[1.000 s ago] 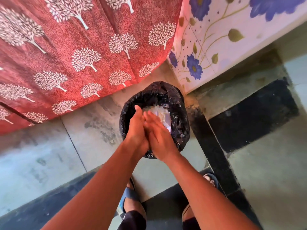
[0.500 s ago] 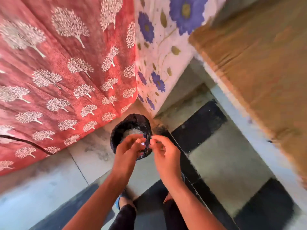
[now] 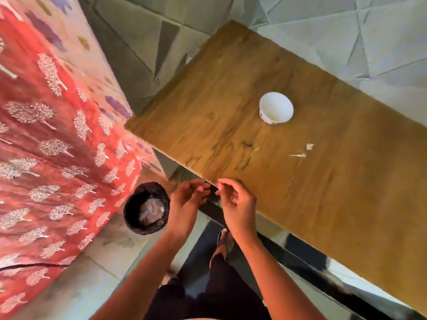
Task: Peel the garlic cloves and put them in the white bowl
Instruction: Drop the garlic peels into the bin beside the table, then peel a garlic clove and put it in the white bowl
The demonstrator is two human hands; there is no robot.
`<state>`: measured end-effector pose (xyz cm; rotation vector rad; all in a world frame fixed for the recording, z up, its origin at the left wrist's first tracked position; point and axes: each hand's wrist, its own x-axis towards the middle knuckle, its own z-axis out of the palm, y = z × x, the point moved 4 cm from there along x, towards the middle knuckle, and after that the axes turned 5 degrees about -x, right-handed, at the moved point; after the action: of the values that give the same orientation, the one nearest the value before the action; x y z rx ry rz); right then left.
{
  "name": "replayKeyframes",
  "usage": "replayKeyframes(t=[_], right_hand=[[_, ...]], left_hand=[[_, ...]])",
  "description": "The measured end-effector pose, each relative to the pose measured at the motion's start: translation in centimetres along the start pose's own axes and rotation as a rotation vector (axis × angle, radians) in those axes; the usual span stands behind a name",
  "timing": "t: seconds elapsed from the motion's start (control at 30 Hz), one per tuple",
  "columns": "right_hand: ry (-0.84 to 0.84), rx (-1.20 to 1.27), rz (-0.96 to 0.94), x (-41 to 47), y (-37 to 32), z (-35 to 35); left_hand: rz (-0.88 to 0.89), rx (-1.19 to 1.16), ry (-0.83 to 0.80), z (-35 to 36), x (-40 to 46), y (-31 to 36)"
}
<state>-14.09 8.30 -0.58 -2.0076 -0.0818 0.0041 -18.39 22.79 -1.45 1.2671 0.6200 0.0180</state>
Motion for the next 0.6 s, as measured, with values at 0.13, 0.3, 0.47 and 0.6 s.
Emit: replayKeyframes(t=[0.13,0.3,0.47,0.6], right_hand=[[0.126,-0.002,0.025,1.9,1.9,-7.1],[0.194,-0.05,0.058,4.5,6.1,-13.5],[0.207,-0.262,-0.063,7.5,9.1,-15.9],[0.206,-0.377,-0.114,8.6,10.9,-15.8]], left_hand=[[0.164,0.227,-0.12,7.7,2.2,0.6],[0.367,0.559,0.017,15.7,5.6,0.7],[0.244,0.738,0.129,19.1,9.4,0.2],[0.307,0.87,0.117,20.1,10.4,0.3]])
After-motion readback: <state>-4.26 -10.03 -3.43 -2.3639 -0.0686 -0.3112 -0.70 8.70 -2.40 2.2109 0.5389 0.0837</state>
